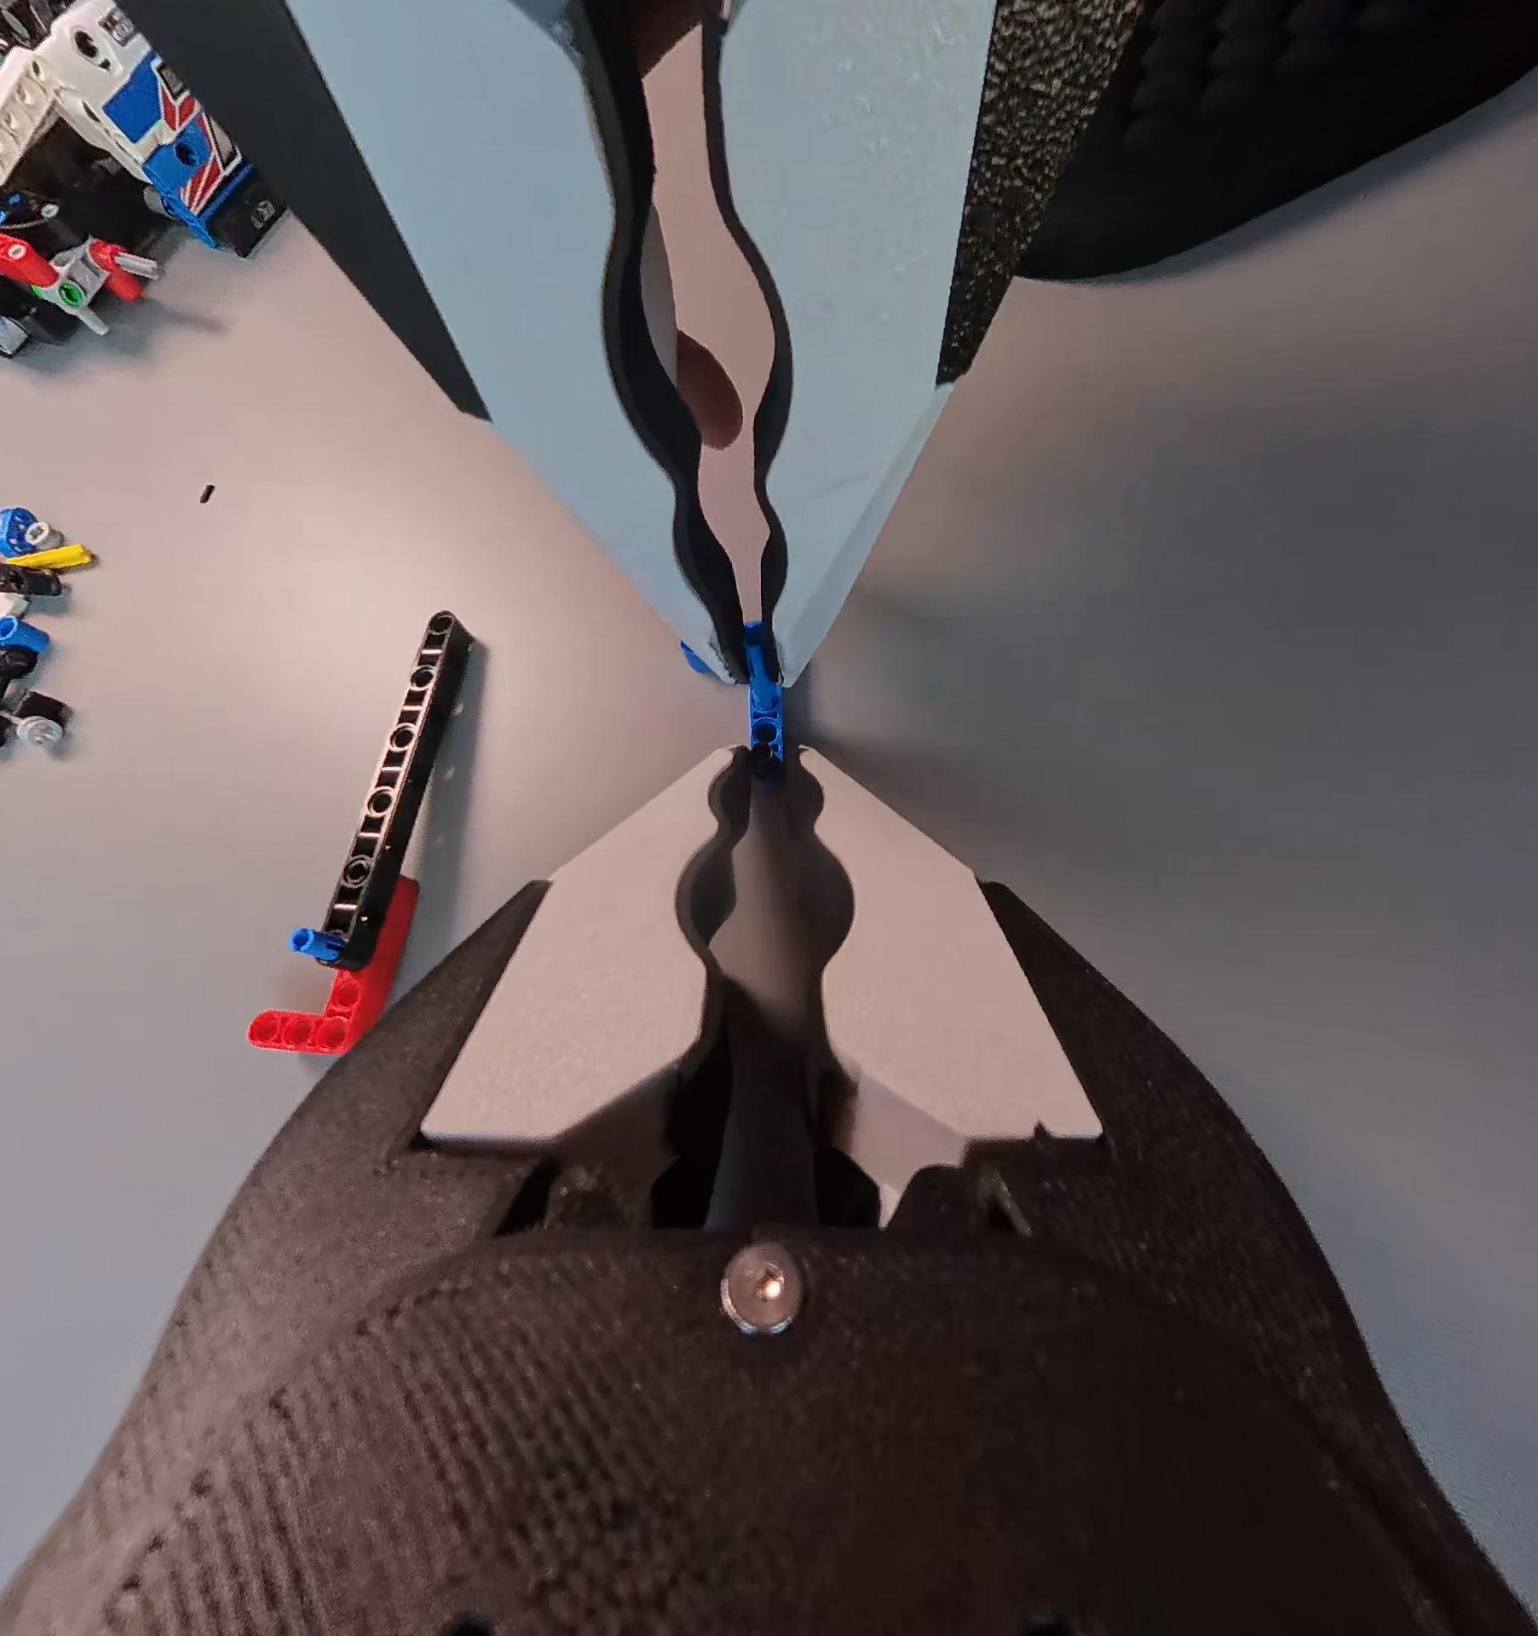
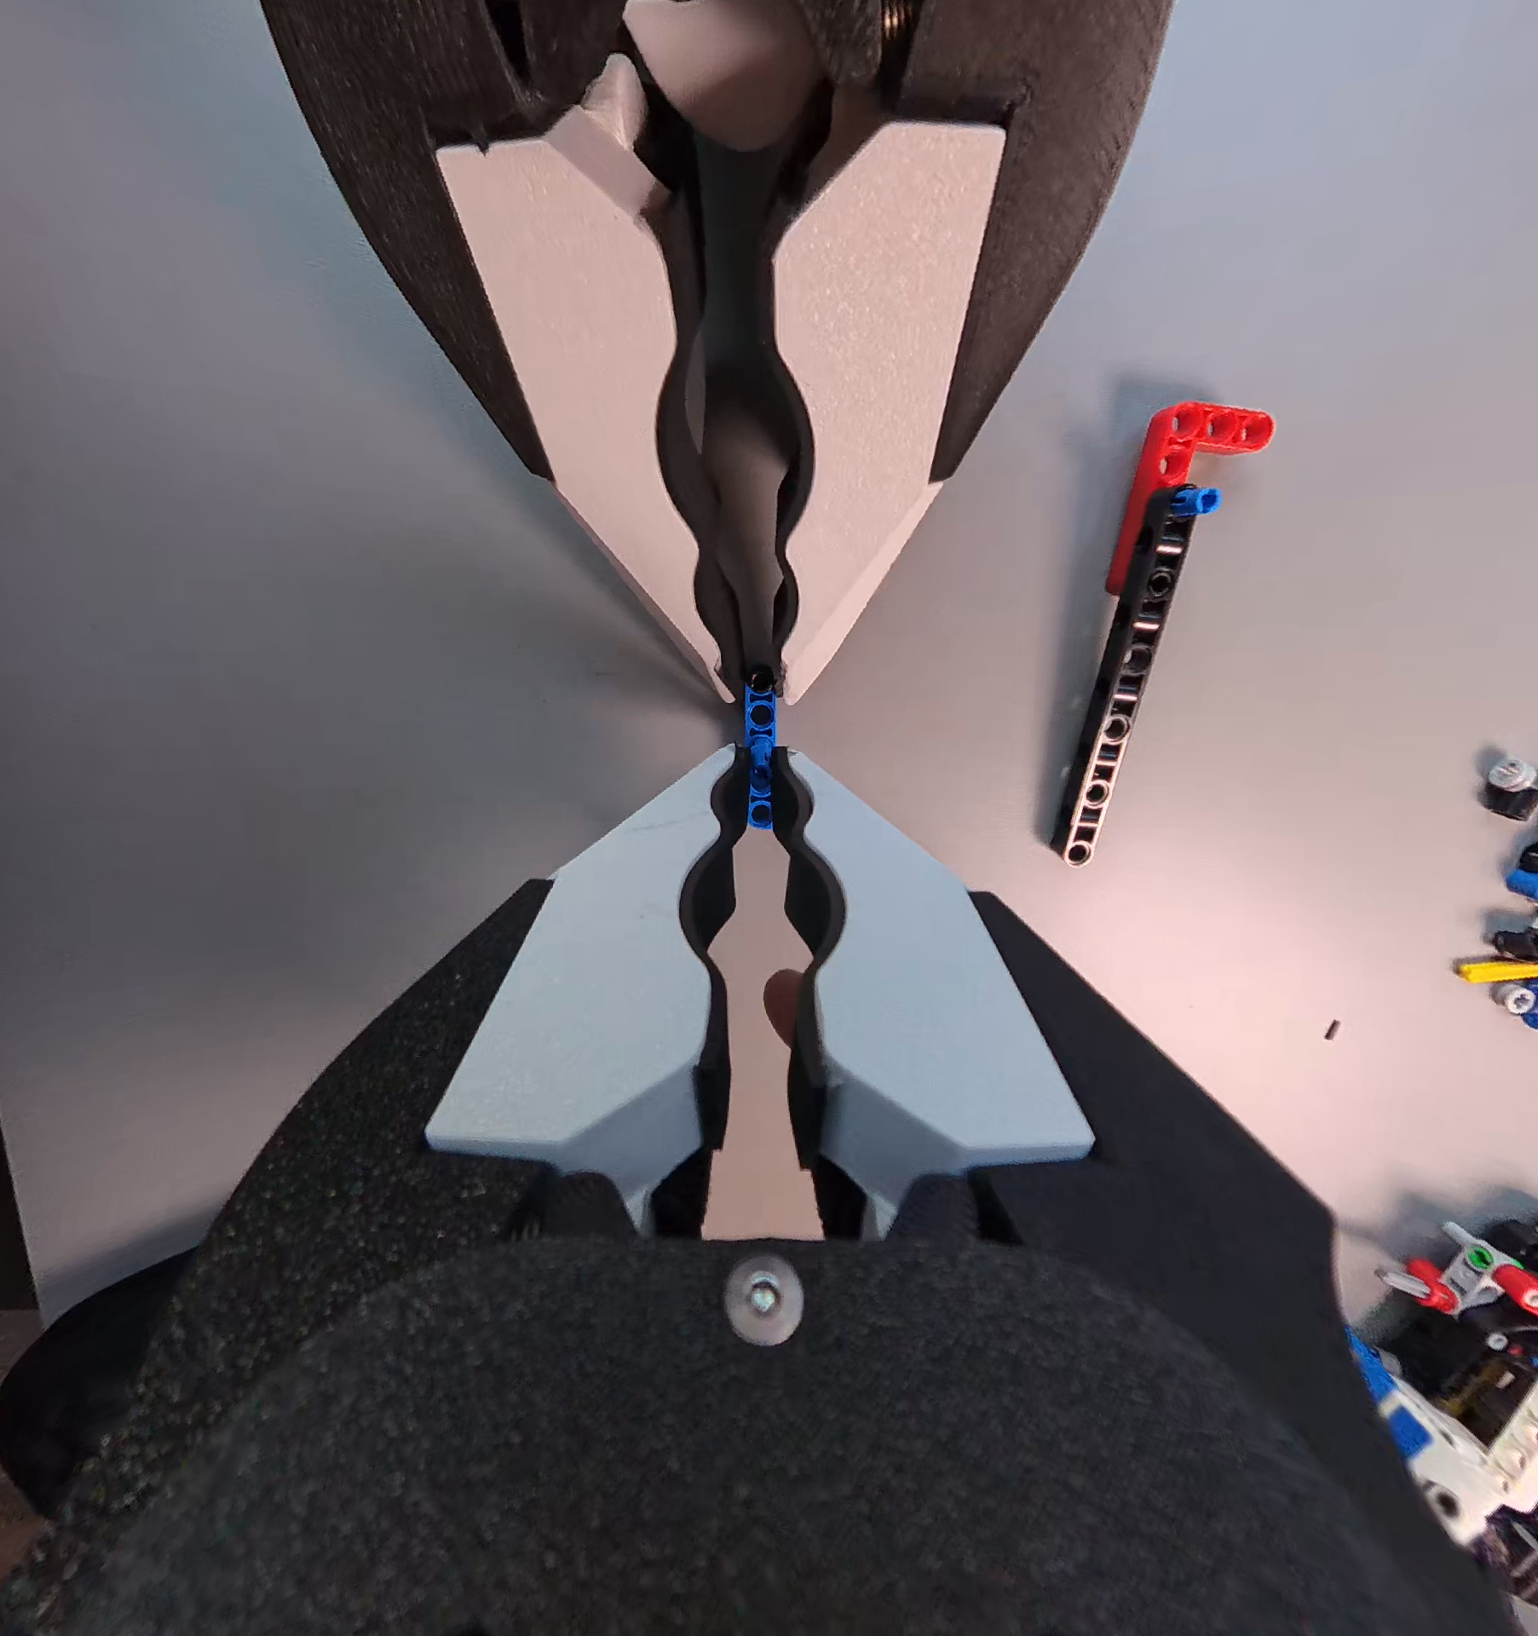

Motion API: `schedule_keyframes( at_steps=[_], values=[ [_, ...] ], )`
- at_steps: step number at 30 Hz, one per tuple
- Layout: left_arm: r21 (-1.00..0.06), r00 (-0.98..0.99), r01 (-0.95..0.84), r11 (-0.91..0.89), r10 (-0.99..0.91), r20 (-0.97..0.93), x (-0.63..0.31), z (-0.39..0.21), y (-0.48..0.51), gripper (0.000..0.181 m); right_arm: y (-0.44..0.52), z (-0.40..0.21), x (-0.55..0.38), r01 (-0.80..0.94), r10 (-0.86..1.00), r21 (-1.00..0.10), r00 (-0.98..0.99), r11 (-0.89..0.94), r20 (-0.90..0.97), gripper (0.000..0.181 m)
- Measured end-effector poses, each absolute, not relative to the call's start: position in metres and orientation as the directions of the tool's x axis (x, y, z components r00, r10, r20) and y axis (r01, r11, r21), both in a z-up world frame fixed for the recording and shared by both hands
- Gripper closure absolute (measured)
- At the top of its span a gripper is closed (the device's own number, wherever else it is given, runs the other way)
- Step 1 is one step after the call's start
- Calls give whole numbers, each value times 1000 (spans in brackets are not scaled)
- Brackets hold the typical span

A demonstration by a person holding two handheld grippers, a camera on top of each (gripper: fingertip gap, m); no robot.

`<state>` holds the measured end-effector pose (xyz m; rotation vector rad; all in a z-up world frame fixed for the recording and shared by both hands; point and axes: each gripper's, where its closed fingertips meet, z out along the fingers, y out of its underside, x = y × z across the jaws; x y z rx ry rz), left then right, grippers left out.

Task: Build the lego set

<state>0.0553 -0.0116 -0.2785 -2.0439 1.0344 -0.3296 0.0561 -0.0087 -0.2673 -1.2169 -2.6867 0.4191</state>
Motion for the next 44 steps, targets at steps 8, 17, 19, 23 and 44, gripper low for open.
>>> schedule_keyframes(
  at_steps=[8, 17, 19, 23, 44],
  values=[
    [-755, 619, -573, -318, -772, -145, 57, -278, -11, 175, -9, -276, 57, 744, 775, -279, -633, 607, 0, 179],
    [-754, 612, -584, -301, -774, -165, 57, -278, -12, 175, -10, -277, 57, 787, 828, -322, -561, 526, -19, 179],
    [-754, 613, -583, -302, -773, -165, 57, -278, -12, 175, -10, -276, 56, 785, 839, -350, -545, 512, 5, 179],
    [-754, 614, -584, -300, -771, -169, 57, -278, -12, 175, -15, -267, 59, 794, 864, -424, -501, 437, -48, 166],
    [-749, 668, -521, -410, -742, -59, 39, -278, -23, 175, 23, -239, 36, 676, 928, -686, -374, 270, -3, 162]
  ],
)
